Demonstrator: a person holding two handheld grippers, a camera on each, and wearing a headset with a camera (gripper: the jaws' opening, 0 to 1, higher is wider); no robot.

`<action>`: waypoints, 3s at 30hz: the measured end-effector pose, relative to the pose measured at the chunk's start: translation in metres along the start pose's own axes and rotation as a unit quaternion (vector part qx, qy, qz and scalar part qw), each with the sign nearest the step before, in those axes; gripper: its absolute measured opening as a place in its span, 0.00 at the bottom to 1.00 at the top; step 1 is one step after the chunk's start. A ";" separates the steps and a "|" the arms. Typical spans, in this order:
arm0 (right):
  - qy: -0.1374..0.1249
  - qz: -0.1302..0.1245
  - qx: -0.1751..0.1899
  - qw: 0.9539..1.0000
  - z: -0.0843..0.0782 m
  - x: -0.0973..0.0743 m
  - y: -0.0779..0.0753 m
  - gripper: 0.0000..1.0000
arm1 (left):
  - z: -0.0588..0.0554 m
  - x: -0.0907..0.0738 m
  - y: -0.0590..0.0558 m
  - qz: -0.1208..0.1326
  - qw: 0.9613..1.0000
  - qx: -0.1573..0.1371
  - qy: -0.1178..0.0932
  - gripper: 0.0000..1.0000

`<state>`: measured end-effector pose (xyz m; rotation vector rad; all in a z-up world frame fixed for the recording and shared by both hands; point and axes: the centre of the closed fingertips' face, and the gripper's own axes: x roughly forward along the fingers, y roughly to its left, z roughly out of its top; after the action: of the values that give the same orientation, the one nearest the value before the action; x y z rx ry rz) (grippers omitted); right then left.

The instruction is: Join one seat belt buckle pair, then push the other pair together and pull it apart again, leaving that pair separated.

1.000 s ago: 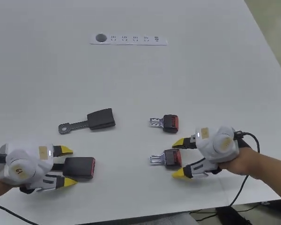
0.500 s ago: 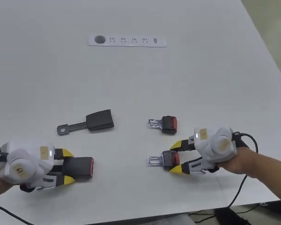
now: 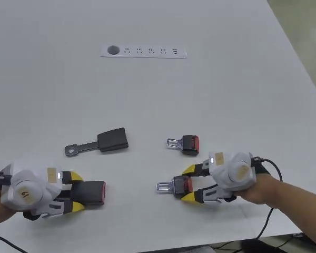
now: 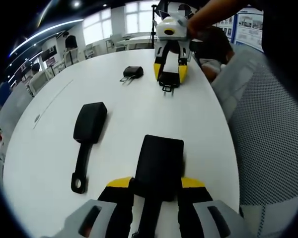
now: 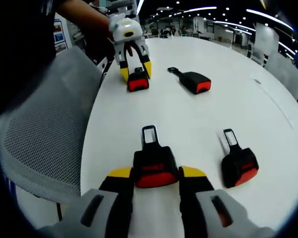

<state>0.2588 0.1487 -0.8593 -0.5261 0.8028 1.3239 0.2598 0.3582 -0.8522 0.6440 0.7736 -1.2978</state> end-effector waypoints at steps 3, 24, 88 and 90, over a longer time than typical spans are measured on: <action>-0.007 0.002 0.000 1.000 0.006 0.004 0.002 0.36 | 0.000 0.000 0.000 0.001 1.000 -0.002 0.002 0.36; -0.049 0.000 0.004 0.999 0.067 0.055 0.014 0.36 | -0.002 0.001 0.003 0.006 1.000 -0.013 0.008 0.35; -0.077 0.005 -0.002 0.997 0.114 0.096 0.024 0.34 | -0.007 0.001 0.003 -0.034 0.998 0.046 -0.009 0.33; -0.082 0.001 -0.001 0.997 0.114 0.096 0.024 0.34 | -0.006 0.001 0.003 -0.037 0.998 0.048 -0.018 0.33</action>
<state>0.2638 0.3001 -0.8582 -0.4131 0.6672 1.3513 0.2624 0.3635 -0.8566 0.6732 0.7142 -1.4169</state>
